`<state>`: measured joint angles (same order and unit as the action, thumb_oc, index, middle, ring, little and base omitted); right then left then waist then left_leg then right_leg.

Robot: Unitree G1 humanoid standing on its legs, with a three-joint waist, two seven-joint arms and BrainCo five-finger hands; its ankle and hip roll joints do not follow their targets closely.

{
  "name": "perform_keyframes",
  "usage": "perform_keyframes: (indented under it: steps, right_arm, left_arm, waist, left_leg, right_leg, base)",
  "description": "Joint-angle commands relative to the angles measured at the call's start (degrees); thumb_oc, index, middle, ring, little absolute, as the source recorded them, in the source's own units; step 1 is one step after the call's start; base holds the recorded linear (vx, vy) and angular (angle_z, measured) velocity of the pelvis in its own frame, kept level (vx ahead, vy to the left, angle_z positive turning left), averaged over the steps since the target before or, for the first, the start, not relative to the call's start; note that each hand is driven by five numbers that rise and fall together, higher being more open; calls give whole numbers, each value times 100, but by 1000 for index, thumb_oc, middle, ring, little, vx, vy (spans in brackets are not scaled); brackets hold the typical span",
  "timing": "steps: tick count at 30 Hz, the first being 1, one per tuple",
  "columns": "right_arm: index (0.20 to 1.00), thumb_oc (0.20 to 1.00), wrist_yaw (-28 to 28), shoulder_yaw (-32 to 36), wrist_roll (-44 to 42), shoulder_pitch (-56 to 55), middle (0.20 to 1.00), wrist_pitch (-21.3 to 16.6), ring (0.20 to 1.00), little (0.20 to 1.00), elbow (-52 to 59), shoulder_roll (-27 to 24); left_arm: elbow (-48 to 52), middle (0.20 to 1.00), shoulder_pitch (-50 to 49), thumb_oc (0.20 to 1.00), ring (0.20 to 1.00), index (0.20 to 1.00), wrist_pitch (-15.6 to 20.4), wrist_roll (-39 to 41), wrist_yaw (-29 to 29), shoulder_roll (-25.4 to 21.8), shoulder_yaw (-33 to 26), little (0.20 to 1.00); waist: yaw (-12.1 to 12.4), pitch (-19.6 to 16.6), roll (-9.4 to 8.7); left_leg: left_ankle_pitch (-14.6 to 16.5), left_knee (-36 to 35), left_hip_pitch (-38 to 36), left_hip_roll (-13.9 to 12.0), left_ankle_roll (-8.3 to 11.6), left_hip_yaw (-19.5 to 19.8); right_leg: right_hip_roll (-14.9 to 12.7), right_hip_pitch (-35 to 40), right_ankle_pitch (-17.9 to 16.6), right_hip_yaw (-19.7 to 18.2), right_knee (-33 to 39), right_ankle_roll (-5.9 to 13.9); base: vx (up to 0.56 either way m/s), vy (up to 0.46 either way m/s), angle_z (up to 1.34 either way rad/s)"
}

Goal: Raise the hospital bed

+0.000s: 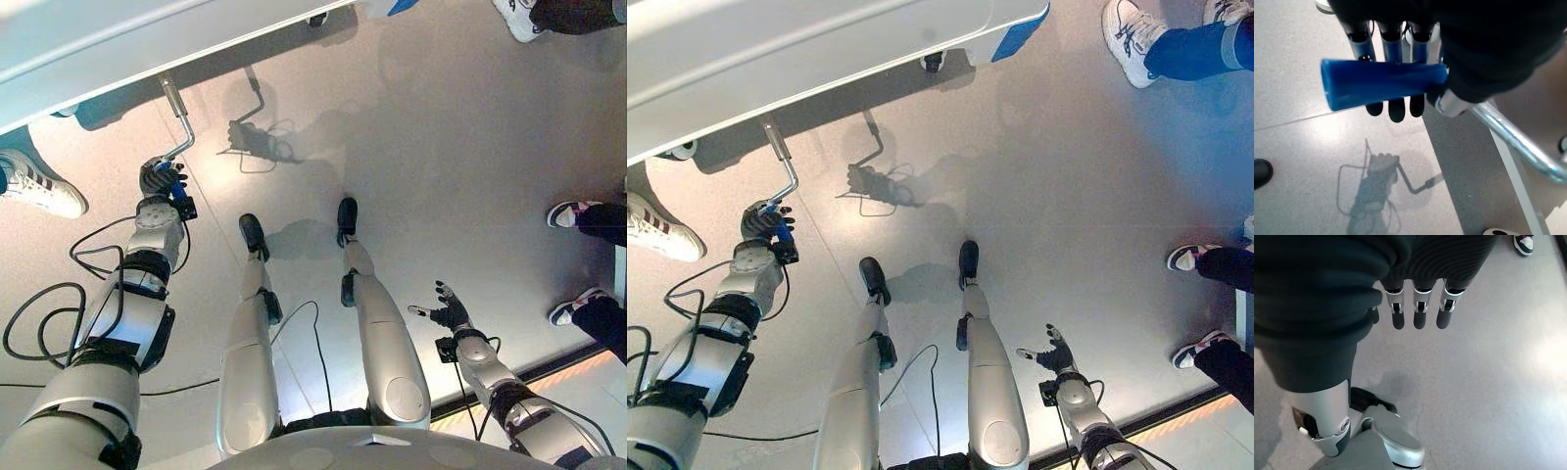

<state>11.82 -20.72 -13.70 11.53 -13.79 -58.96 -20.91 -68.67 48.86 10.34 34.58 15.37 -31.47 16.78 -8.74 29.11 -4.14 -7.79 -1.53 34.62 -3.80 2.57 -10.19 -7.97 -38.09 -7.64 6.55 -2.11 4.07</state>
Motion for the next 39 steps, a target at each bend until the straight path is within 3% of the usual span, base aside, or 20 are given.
perform_keyframes:
  steps: [1,39]
  right_arm:
    - [1000,1000,66,53,-164,-156,1000,-96,1000,1000,-106,-130]
    - [1000,1000,53,-26,-230,-86,1000,-32,1000,1000,-249,-187]
  left_arm:
    - [70,200,376,200,200,200,176,-13,-225,281,58,200]
    - [53,200,521,200,200,200,153,480,-618,463,196,200]
  waist:
    - [64,69,-142]
    - [-68,69,-124]
  left_leg:
    - [-160,176,-16,-110,190,137]
    - [-189,84,151,-147,207,-22]
  right_leg:
    - [-131,-156,-317,-198,-146,559]
    - [-67,-469,-351,-344,-152,555]
  base:
    - [0,0,0]
    - [1,1,-1]
